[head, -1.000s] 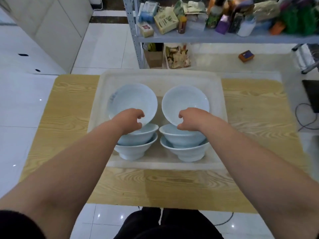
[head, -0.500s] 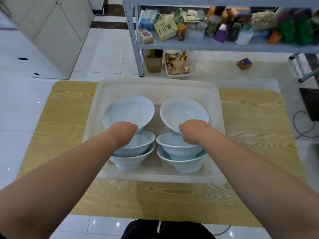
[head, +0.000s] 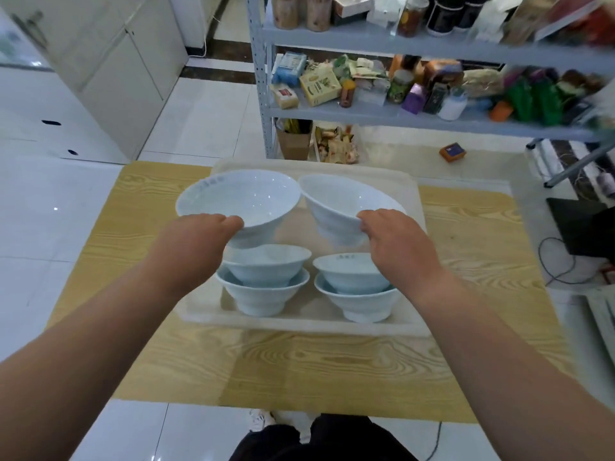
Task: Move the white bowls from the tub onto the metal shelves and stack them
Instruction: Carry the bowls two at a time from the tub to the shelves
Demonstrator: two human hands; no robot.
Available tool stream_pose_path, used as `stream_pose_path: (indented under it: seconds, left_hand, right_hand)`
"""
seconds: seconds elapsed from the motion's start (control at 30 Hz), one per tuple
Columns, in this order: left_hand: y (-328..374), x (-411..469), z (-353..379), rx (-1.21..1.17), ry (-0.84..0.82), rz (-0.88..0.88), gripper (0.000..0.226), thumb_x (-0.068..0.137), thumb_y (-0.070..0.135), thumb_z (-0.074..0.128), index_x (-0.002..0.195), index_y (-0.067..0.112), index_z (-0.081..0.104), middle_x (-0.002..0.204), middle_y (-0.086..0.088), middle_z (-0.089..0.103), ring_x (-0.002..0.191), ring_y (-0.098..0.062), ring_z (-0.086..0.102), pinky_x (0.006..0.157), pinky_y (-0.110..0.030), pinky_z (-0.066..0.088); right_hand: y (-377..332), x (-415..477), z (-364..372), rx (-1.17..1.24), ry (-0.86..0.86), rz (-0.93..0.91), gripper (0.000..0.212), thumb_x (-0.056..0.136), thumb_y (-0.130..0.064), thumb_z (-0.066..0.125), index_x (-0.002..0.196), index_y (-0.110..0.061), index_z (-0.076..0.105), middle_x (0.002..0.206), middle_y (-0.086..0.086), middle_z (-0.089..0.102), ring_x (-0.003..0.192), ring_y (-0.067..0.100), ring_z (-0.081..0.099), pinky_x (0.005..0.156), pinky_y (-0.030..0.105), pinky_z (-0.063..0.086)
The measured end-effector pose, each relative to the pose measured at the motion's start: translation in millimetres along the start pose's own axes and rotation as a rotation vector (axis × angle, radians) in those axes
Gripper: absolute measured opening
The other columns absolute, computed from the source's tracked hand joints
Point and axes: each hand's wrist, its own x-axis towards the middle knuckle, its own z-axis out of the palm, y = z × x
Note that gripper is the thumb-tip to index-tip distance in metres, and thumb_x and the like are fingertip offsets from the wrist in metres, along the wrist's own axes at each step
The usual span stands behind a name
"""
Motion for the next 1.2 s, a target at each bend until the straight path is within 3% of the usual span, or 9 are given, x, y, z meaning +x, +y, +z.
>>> stream_pose_path:
  seconds: [0.2,0.3,0.43,0.53,0.77,0.97,1.1,1.2]
  left_hand:
    - [2.4,-127.8,-30.1,-0.020,0.081,-0.340,0.046,0.069,-0.010,0.064,0.103,0.021,0.066,0.072,0.001,0.065,0.057,-0.028,0.055,0.045,-0.025,0.034]
    - [24.0,-196.4,-29.3,-0.033,0.073,-0.606,0.049,0.066,-0.011,0.065,0.099,0.026,0.065,0.071,0.002,0.064,0.057,-0.027,0.052,0.048,-0.024,0.029]
    - [50.7,-286.0,-21.2,-0.021,0.025,-0.926,0.048,0.069,-0.011,0.065,0.103,0.022,0.066,0.075,-0.003,0.067,0.059,-0.032,0.058,0.050,-0.025,0.028]
    - [62.5,-352.8,-12.7,-0.012,-0.028,-1.116,0.047,0.077,-0.006,0.059,0.110,0.027,0.064,0.080,0.001,0.067,0.065,-0.027,0.057,0.048,-0.025,0.031]
    - [93.4,-505.6,-2.7,0.021,0.054,-1.467,0.050,0.064,-0.012,0.065,0.101,0.022,0.070,0.069,0.001,0.064,0.058,-0.028,0.057,0.045,-0.024,0.032]
    - [116.3,-633.6,-12.8,0.062,0.076,-1.702,0.047,0.063,-0.011,0.069,0.098,0.020,0.069,0.069,0.002,0.066,0.059,-0.025,0.060,0.047,-0.023,0.032]
    - [143.3,-712.4,-14.0,0.063,-0.004,-1.879,0.041,0.065,0.006,0.079,0.097,0.027,0.065,0.068,0.008,0.062,0.059,-0.020,0.057,0.046,-0.023,0.023]
    - [165.6,-750.5,-24.4,0.087,-0.007,-1.988,0.032,0.067,0.005,0.073,0.090,0.024,0.064,0.063,0.007,0.058,0.056,-0.021,0.054,0.045,-0.023,0.018]
  right_hand:
    - [-48.6,-11.2,-4.6,0.129,0.114,-0.272,0.037,0.079,0.003,0.048,0.107,-0.012,0.067,0.093,0.003,0.067,0.088,0.024,0.056,0.079,0.031,0.040]
    - [-85.0,-8.5,6.6,0.216,0.102,-0.477,0.038,0.077,-0.003,0.042,0.104,-0.010,0.068,0.090,0.004,0.067,0.083,0.026,0.054,0.077,0.032,0.037]
    - [-155.4,-13.7,35.0,0.335,0.077,-0.697,0.030,0.078,-0.002,0.054,0.103,-0.010,0.069,0.087,0.006,0.067,0.081,0.030,0.057,0.077,0.034,0.038]
    - [-212.9,-30.1,52.5,0.406,0.047,-0.849,0.034,0.074,0.005,0.057,0.102,-0.009,0.070,0.087,0.005,0.068,0.081,0.031,0.059,0.077,0.034,0.038]
    - [-370.4,-87.3,71.4,0.419,-0.098,-1.197,0.040,0.071,0.010,0.060,0.103,-0.012,0.070,0.089,0.002,0.070,0.084,0.029,0.062,0.075,0.033,0.043]
    - [-522.7,-164.0,79.7,0.425,-0.142,-1.441,0.043,0.069,0.014,0.062,0.102,-0.011,0.070,0.086,0.003,0.069,0.078,0.030,0.059,0.072,0.026,0.031]
    - [-611.3,-232.0,81.7,0.470,-0.194,-1.586,0.042,0.071,0.012,0.064,0.103,-0.013,0.070,0.090,0.003,0.071,0.082,0.030,0.062,0.070,0.028,0.042]
    - [-661.9,-283.6,77.2,0.517,-0.244,-1.710,0.037,0.075,0.009,0.065,0.104,-0.013,0.071,0.093,0.004,0.072,0.084,0.030,0.064,0.071,0.033,0.050]
